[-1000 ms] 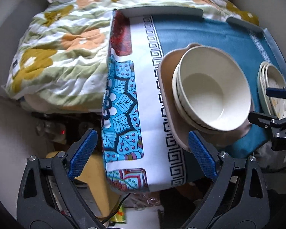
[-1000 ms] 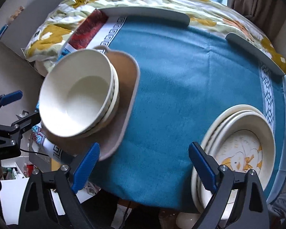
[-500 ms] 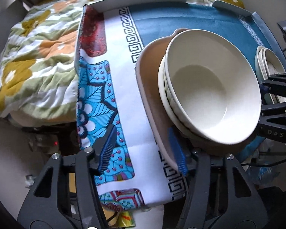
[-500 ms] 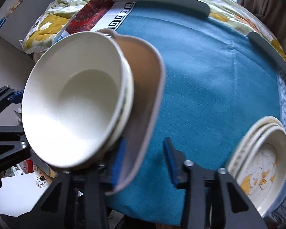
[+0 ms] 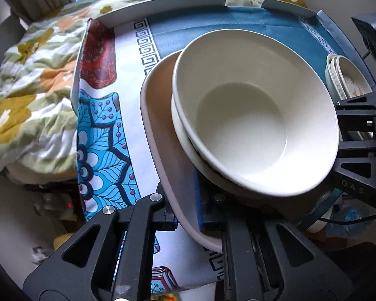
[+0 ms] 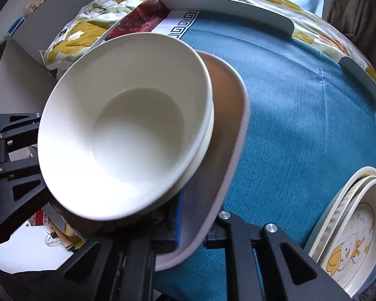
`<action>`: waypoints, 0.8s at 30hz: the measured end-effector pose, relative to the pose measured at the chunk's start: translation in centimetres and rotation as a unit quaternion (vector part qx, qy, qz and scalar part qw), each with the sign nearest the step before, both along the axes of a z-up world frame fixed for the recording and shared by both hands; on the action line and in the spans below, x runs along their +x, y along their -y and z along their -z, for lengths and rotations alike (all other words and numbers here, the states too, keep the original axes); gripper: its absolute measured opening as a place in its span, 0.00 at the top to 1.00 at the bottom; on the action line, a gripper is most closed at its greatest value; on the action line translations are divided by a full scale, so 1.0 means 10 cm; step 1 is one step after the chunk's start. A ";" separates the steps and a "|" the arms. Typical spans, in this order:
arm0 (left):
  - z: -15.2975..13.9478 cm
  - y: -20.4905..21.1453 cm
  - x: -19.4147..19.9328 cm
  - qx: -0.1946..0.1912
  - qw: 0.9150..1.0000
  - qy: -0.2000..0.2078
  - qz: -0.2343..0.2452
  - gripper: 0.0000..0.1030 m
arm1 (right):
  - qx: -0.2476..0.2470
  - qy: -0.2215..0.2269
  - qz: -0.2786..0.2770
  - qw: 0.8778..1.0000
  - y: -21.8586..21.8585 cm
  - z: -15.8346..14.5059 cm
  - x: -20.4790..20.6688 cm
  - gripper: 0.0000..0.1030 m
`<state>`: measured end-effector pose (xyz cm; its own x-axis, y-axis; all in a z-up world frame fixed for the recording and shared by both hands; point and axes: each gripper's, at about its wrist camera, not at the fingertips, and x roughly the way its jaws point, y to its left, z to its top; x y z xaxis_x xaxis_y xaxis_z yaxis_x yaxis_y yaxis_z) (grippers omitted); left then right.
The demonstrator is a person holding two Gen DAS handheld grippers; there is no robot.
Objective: Organize plates and bowls
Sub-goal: 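Grasp the mauve bowl holding the nested bowls with the left gripper, then carry the bowl stack and lower it onto the plate stack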
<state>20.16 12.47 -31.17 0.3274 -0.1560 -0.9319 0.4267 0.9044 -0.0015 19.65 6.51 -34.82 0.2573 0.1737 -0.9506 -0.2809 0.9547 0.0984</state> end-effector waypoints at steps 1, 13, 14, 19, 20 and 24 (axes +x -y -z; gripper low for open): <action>-0.01 0.01 0.00 0.003 1.000 0.003 0.002 0.92 | -0.002 0.004 0.001 1.000 0.00 -0.01 0.00 0.89; -0.50 0.21 0.05 0.006 0.999 0.047 0.023 0.92 | 0.002 0.033 0.025 0.999 0.28 -0.37 -0.09 0.89; -0.56 0.26 0.04 0.005 0.998 0.053 0.024 0.92 | 0.004 0.034 0.028 0.999 0.33 -0.42 -0.11 0.89; -0.89 0.64 -0.06 -0.001 0.997 0.072 0.036 0.92 | 0.012 0.043 0.038 0.998 0.74 -0.72 -0.29 0.89; -0.94 0.74 -0.09 -0.002 0.996 0.075 0.039 0.92 | 0.010 0.045 0.040 0.998 0.79 -0.76 -0.32 0.89; -1.11 1.20 -0.24 -0.012 0.995 0.084 0.044 0.92 | 0.001 0.055 0.043 0.998 1.24 -0.95 -0.52 0.89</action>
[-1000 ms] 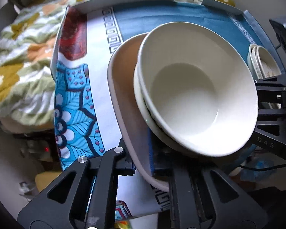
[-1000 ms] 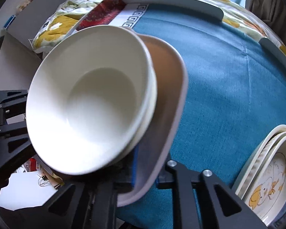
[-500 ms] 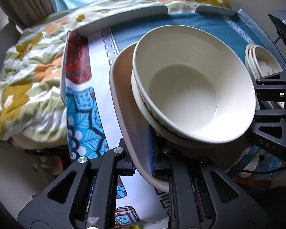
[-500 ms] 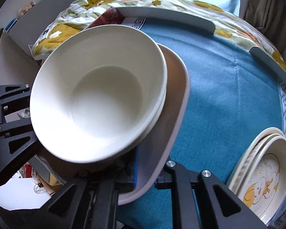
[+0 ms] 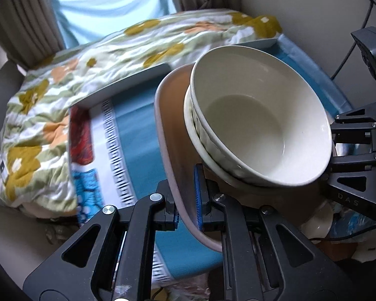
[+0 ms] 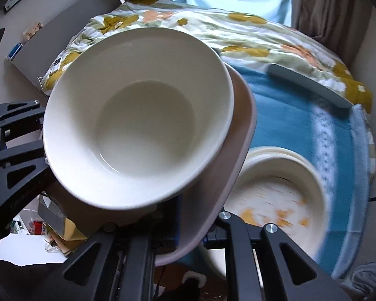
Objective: Organize plates and bowls
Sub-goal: 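Carry the bowl stack and lower it onto the plate stack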
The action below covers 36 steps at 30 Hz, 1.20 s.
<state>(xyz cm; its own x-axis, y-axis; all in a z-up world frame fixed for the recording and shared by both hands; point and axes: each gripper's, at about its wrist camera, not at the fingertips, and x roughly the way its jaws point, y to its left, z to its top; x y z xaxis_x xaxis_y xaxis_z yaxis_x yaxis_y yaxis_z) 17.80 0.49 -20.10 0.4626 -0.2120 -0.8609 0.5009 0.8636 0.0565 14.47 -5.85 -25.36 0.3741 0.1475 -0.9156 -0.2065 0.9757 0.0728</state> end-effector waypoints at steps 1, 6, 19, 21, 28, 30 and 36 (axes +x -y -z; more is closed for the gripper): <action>-0.03 0.12 -0.03 -0.006 1.000 -0.001 -0.002 0.92 | -0.002 0.000 0.000 1.000 0.11 -0.03 -0.04 0.89; -0.02 0.72 -0.17 -0.023 1.000 -0.011 -0.003 0.92 | -0.024 -0.006 0.001 1.000 0.64 -0.08 -0.20 0.89; 0.58 1.40 -0.47 -0.024 0.997 -0.060 -0.033 0.92 | -0.024 -0.047 -0.010 0.999 1.34 0.46 -0.43 0.89; 0.64 1.41 -0.49 -0.024 0.997 -0.062 -0.036 0.92 | -0.027 -0.048 -0.012 0.998 1.36 0.51 -0.44 0.89; 0.77 1.36 -0.50 -0.031 0.997 -0.061 -0.044 0.92 | -0.033 -0.040 -0.015 0.999 1.34 0.60 -0.47 0.89; 0.79 1.35 -0.51 -0.035 0.997 -0.056 -0.046 0.92 | -0.037 -0.033 -0.015 0.999 1.34 0.60 -0.46 0.89; 0.81 1.39 -0.52 -0.028 0.997 -0.047 -0.049 0.91 | -0.032 -0.022 -0.004 0.999 1.36 0.61 -0.47 0.89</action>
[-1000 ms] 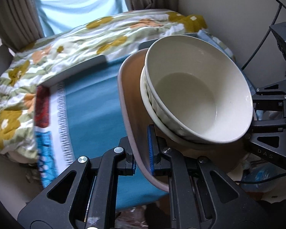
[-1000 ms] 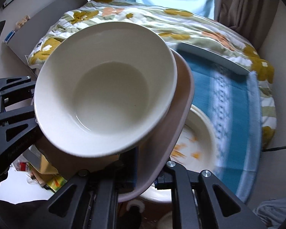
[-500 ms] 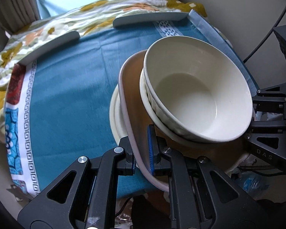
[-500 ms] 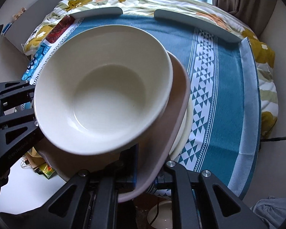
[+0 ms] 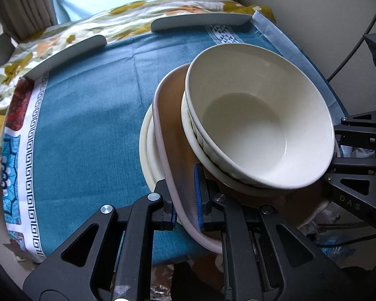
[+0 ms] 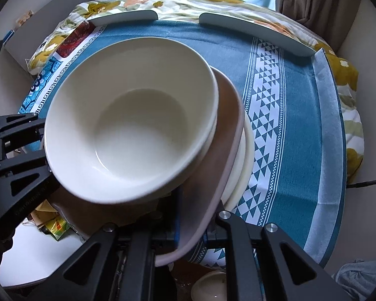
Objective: Organize plates and bowls
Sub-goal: 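Carry the bowl stack and lower it onto the plate stack, then open the left gripper and withdraw from the dish stack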
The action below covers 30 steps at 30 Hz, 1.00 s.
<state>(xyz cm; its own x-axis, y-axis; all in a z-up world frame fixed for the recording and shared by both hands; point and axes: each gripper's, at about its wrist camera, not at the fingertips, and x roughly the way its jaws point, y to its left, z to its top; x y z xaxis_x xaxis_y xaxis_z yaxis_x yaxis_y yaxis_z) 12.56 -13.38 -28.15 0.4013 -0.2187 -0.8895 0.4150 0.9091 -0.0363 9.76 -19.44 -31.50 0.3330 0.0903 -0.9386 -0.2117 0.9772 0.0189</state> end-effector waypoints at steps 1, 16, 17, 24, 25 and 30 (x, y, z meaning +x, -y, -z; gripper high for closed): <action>0.00 0.00 -0.01 0.002 1.000 0.001 -0.002 0.90 | 0.001 0.001 0.003 1.000 0.00 0.00 -0.01 0.89; -0.14 0.01 -0.07 0.031 0.999 0.020 0.008 0.75 | 0.007 -0.007 0.042 0.999 0.07 -0.06 -0.02 0.88; -0.15 0.01 -0.07 0.031 0.999 0.020 0.008 0.75 | 0.007 -0.006 0.045 0.999 0.08 -0.08 -0.02 0.88; -0.25 0.00 -0.13 0.034 0.999 0.018 0.001 0.75 | 0.015 0.013 0.055 0.998 0.18 -0.32 -0.10 0.88; -0.27 0.01 -0.14 0.036 0.999 0.018 0.000 0.75 | 0.016 0.014 0.057 0.998 0.19 -0.36 -0.13 0.88; -0.45 -0.03 -0.30 0.052 0.998 0.031 -0.015 0.75 | 0.044 0.038 0.075 0.996 0.33 -0.57 -0.32 0.88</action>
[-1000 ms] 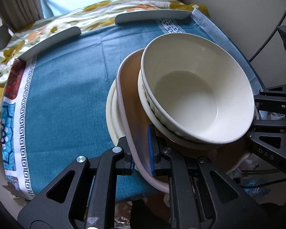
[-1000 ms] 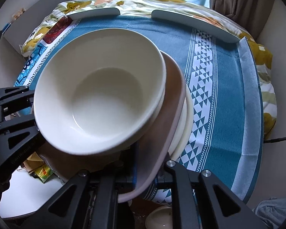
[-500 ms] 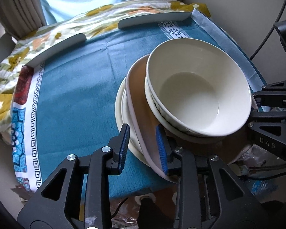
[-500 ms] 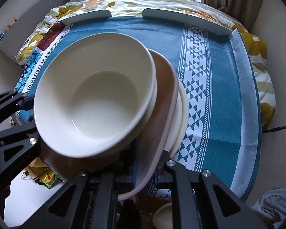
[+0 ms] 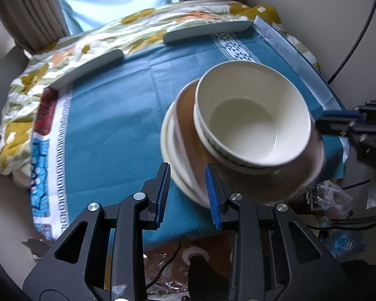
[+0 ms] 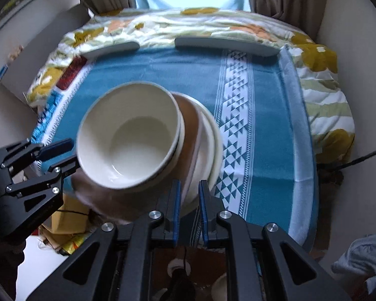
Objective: Organize plates and bowls
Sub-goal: 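Open the left gripper and withdraw from the dish stack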
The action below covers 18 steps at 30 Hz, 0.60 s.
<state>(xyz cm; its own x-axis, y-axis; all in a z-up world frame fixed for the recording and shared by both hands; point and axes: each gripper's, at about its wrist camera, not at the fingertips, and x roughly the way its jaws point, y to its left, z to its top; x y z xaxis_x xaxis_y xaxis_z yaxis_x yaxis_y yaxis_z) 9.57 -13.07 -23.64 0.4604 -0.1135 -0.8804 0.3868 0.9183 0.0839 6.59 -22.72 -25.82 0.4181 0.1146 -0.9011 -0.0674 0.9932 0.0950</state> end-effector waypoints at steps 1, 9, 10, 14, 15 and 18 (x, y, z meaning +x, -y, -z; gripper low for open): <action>-0.04 -0.03 -0.03 0.001 1.000 0.002 -0.005 0.75 | 0.001 0.010 0.002 1.000 0.02 -0.06 -0.04 0.88; -1.08 -0.44 -0.58 -0.052 0.991 0.113 -0.051 0.75 | 0.023 0.138 -0.001 0.990 -0.03 -1.00 -0.55 0.88; -1.26 -0.49 -0.66 -0.059 0.988 0.135 -0.055 0.75 | 0.021 0.160 0.001 0.987 -0.07 -1.16 -0.63 0.88; -1.90 -0.71 -0.94 -0.097 0.968 0.216 -0.078 0.28 | 0.010 0.230 0.012 0.973 -0.22 -1.69 -0.88 0.83; -2.06 -0.79 -1.04 -0.112 0.959 0.244 -0.087 0.05 | 0.002 0.244 0.017 0.970 -0.29 -1.81 -0.95 0.68; -2.30 -0.95 -1.24 -0.137 0.939 0.301 -0.092 0.00 | -0.001 0.273 0.019 0.962 -0.41 -1.98 -1.04 0.02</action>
<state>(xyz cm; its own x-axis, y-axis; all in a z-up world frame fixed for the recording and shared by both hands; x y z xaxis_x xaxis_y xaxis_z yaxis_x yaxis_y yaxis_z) -2.83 -3.62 -0.65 0.8997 -0.1677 -0.4030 0.1781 0.9839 -0.0118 -3.84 -18.62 -6.00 0.8325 0.0881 -0.5469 -0.0698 0.9961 0.0542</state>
